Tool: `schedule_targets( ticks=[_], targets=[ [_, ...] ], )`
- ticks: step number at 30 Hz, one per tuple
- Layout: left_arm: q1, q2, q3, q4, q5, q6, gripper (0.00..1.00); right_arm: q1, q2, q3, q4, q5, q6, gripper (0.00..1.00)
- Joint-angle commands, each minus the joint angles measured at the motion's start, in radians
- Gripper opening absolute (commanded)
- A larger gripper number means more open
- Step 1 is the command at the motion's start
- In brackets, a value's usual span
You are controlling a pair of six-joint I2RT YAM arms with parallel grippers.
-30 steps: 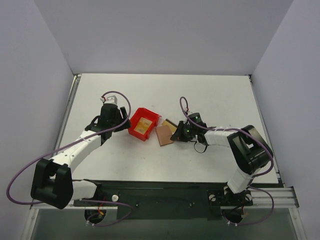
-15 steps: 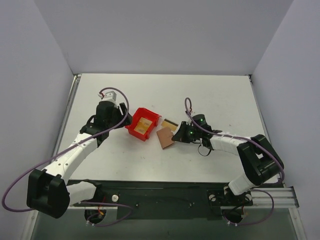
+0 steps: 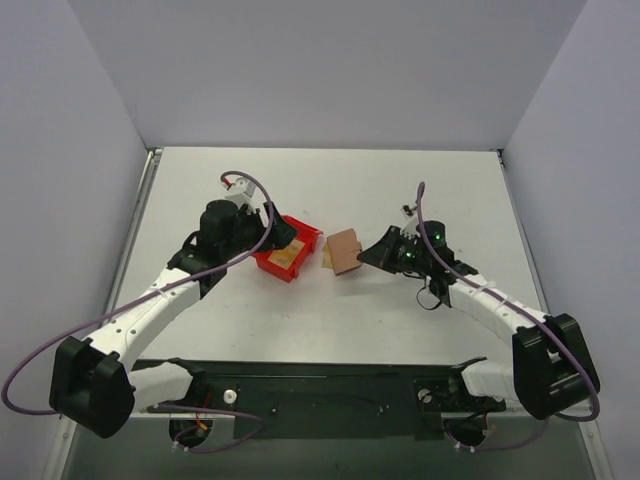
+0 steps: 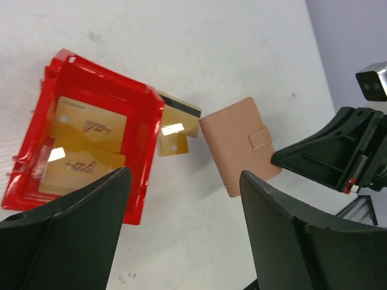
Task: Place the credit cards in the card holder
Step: Pick up the card holder from the center of the board.
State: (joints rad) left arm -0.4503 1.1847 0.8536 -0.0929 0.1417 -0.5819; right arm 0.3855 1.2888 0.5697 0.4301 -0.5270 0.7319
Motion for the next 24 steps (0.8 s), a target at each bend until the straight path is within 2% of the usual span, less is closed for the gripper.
schedule_targets(
  ticks=[1, 5, 8, 12, 24],
  targets=[
    [-0.025, -0.005, 0.019, 0.200, 0.108, -0.096, 0.84, -0.036, -0.081, 0.009, 0.093, -0.106, 0.093, 0.00],
    [-0.030, 0.004, 0.002, 0.320, 0.215, -0.203, 0.87, -0.060, -0.131, -0.004, 0.202, -0.156, 0.199, 0.00],
    [-0.044, 0.013, 0.004, 0.381, 0.246, -0.243, 0.87, -0.074, -0.149, -0.013, 0.285, -0.188, 0.268, 0.00],
    [-0.057, 0.024, 0.018, 0.383, 0.253, -0.249, 0.87, -0.094, -0.171, -0.028, 0.396, -0.209, 0.346, 0.00],
    [-0.105, 0.059, 0.032, 0.435, 0.265, -0.277, 0.87, -0.097, -0.143, -0.019, 0.584, -0.281, 0.489, 0.00]
  ],
)
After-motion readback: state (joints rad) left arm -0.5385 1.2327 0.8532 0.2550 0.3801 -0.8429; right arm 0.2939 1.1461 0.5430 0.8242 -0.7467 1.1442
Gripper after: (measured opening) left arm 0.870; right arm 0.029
